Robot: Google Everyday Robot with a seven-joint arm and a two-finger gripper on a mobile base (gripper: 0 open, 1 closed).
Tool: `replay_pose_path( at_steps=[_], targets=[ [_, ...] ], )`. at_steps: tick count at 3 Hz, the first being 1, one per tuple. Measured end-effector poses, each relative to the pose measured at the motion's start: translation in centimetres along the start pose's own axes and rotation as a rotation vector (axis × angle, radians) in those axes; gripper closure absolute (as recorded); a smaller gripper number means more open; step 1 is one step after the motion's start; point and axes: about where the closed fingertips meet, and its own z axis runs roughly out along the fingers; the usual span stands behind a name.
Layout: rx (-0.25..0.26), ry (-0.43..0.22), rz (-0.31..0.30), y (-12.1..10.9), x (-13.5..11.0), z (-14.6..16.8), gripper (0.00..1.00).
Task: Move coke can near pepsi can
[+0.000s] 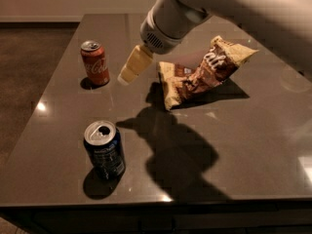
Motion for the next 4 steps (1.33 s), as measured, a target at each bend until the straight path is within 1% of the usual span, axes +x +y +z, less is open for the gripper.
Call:
replay_pose_path(
  at_steps=[1,2,3,4],
  targets=[
    [0.001,-0.004,-0.018,0.2,-0.8,1.8,0.00],
    [0.008,-0.017,-0.020,0.0,-1.6,3.8,0.00],
    [0.000,-0.042,0.015,-0.6,-2.6,5.5,0.00],
    [-0.023,-0.078,0.041,-1.0,-4.1,7.1,0.00]
  ],
)
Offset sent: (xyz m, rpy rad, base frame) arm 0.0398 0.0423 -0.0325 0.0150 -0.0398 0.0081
